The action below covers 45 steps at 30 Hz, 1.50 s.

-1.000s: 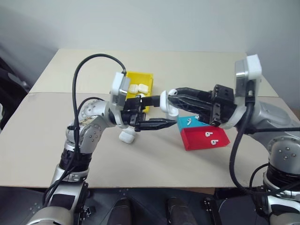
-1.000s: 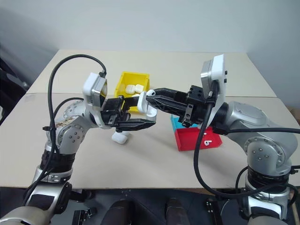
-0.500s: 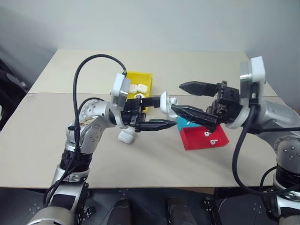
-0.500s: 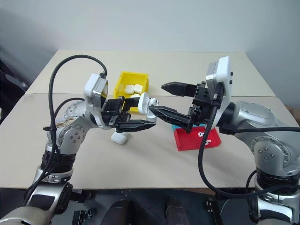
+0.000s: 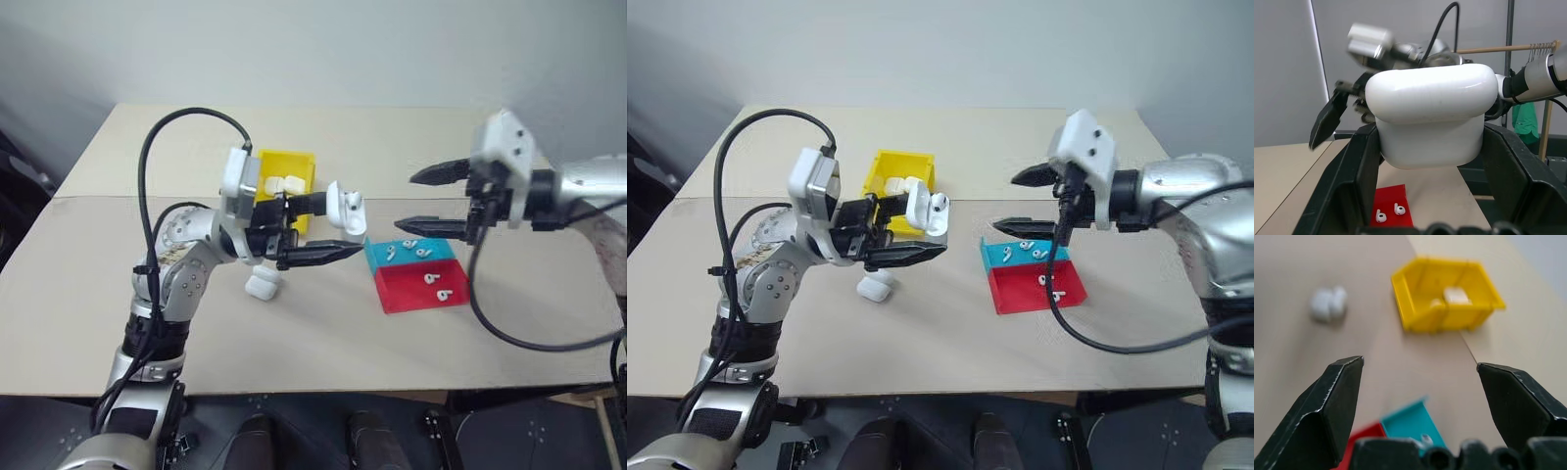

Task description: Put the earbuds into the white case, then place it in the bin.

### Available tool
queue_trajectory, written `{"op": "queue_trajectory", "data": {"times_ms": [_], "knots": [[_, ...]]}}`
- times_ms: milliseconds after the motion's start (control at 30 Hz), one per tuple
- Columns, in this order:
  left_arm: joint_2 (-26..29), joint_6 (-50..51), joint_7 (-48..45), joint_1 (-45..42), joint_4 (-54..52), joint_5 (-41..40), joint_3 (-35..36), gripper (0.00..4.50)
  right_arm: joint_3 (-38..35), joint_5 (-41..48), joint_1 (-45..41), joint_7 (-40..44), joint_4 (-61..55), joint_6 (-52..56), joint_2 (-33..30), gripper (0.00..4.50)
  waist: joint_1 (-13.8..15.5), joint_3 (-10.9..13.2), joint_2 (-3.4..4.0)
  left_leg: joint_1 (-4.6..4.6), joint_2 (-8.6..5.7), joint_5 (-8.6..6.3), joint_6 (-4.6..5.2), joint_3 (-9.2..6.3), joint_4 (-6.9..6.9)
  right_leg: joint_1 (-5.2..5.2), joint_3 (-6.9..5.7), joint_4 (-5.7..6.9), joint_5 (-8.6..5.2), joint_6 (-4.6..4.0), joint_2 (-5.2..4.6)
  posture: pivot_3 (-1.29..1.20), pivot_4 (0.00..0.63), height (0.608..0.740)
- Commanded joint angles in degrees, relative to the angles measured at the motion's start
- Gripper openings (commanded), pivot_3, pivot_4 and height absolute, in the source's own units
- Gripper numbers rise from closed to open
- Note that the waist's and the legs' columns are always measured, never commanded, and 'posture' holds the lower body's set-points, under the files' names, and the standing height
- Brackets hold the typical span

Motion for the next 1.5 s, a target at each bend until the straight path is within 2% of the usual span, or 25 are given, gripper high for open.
{"op": "queue_trajectory", "data": {"times_ms": [33,133,267,500,567,633,1133,1233,1300,1500], "knots": [[-0.2,-1.1,1.1,0.3,-3.0,-0.8,0.8,2.79,7.7,-13.1,-7.8,8.1,12.9,-14.7,2.2,4.35,-0.1,0.0,0.02,0.00,0.00,0.00,0.00,0.03,0.00,-0.02,0.01,-0.01,0.00,0.00,0.00,0.00,0.150,0.740],[-0.3,-1.1,2.1,1.3,-4.2,-0.8,1.0,2.79,12.3,-20.7,-13.4,12.7,26.2,-25.7,5.1,4.35,0.1,0.0,0.02,-0.02,0.01,0.00,0.00,0.05,-0.01,-0.03,0.02,-0.05,0.00,0.00,0.00,0.00,0.150,0.740],[-0.3,-1.1,3.6,3.1,-6.2,-1.0,1.4,2.79,15.4,-27.6,-20.1,16.2,43.0,-35.3,9.8,4.35,0.4,0.0,0.03,-0.05,0.02,0.00,0.00,0.08,-0.01,-0.02,0.01,-0.18,0.00,0.00,-0.02,0.00,0.150,0.740],[0.4,-1.0,5.6,5.3,-8.7,-1.3,2.1,2.79,17.6,-37.1,-27.1,13.8,62.3,-48.5,16.5,4.35,0.3,0.0,0.05,-0.11,0.04,0.01,-0.01,0.08,-0.02,-0.05,-0.01,-0.19,0.00,-0.01,-0.03,0.00,0.150,0.740],[0.7,-0.8,6.0,5.7,-9.5,-1.5,2.4,2.79,17.9,-39.1,-28.1,14.0,65.6,-50.5,17.3,3.73,0.2,0.0,0.07,-0.10,0.03,0.01,-0.02,0.09,-0.02,-0.05,0.00,-0.16,0.00,-0.01,-0.03,0.00,0.150,0.740],[1.0,-0.7,6.4,6.2,-10.2,-1.7,2.6,2.79,17.8,-40.5,-28.7,14.1,67.8,-51.6,17.9,3.12,0.3,0.0,0.08,-0.10,0.04,0.01,-0.02,0.08,-0.02,-0.05,-0.01,-0.16,0.00,-0.01,-0.03,0.00,0.150,0.740],[1.9,-0.6,8.5,7.8,-13.1,-2.4,2.3,2.79,16.5,-45.9,-29.0,11.5,74.0,-51.5,20.6,3.12,0.0,0.1,0.16,-0.06,0.03,0.02,-0.04,0.10,-0.02,-0.05,0.01,-0.08,0.00,-0.01,-0.03,0.00,0.150,0.740],[2.3,-0.4,9.1,8.4,-13.9,-2.7,2.4,2.79,16.3,-46.5,-28.7,11.1,74.4,-51.3,21.1,2.50,0.0,0.1,0.18,-0.06,0.03,0.03,-0.05,0.10,-0.02,-0.04,0.01,-0.09,0.00,-0.01,-0.03,0.00,0.150,0.740],[2.5,-0.4,9.4,8.6,-14.1,-2.8,2.4,2.79,16.5,-47.1,-28.5,10.2,74.5,-51.2,21.3,1.86,0.0,0.1,0.18,-0.06,0.03,0.03,-0.05,0.10,-0.02,-0.04,0.01,-0.09,0.00,-0.01,-0.03,0.00,0.150,0.740],[2.9,-0.5,9.7,8.7,-13.8,-3.1,2.5,2.79,16.5,-48.6,-28.4,9.2,75.0,-51.1,21.6,1.86,0.0,0.1,0.19,-0.05,0.03,0.03,-0.07,0.10,-0.02,-0.04,0.00,-0.04,0.00,-0.01,-0.03,0.00,0.150,0.740]]}}
